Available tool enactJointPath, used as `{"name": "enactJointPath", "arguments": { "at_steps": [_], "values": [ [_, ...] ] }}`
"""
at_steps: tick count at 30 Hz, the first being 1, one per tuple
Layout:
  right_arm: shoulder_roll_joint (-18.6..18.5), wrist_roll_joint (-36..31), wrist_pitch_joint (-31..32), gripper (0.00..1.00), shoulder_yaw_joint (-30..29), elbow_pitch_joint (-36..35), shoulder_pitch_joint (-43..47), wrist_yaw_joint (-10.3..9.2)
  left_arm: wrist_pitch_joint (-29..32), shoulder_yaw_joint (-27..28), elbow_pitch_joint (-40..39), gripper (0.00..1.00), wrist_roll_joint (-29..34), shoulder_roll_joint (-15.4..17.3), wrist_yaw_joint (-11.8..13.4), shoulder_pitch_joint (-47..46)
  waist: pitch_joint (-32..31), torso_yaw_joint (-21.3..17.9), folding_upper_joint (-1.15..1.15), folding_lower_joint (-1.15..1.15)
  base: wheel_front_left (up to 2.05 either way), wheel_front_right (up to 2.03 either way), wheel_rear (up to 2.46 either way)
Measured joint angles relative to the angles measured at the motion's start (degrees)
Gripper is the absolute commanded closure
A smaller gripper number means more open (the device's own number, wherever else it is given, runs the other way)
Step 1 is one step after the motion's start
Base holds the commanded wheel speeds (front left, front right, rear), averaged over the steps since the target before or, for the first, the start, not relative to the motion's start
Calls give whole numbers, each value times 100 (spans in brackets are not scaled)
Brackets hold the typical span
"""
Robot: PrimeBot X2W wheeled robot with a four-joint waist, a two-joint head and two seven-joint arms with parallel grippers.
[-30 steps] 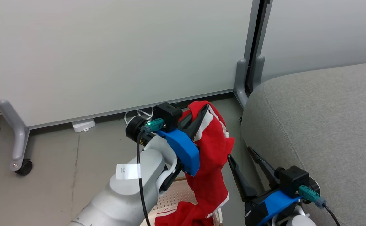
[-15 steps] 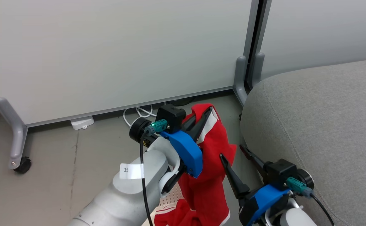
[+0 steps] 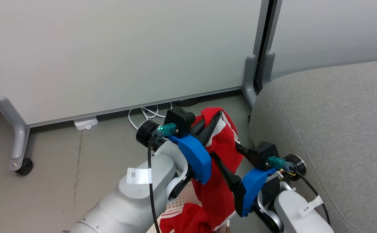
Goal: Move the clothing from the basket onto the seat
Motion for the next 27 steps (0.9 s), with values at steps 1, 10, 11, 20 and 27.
{"name": "enactJointPath", "arguments": {
  "at_steps": [1,10,11,20,27],
  "values": [
    [-9,31,3,0,66,69,-75,0,-1,-18,0,100,-9,0,0,-7,4,4,0,0,0,0,0],
    [-33,309,-180,0,471,937,-675,0,-12,-198,-27,100,-103,0,-27,-92,35,34,0,0,0,0,0],
    [-33,366,-215,0,575,1009,-737,-1,-12,-216,-41,100,-110,0,-30,-97,35,37,0,0,0,0,0],
    [-10,889,-434,0,1201,1738,-1298,0,-19,-358,-148,100,-209,0,-35,-178,19,52,0,0,0,0,0],
    [-7,1187,-600,72,1543,2149,-1532,0,-19,-347,-171,100,-211,0,-34,-183,-15,46,0,0,0,0,0]
  ]
}}
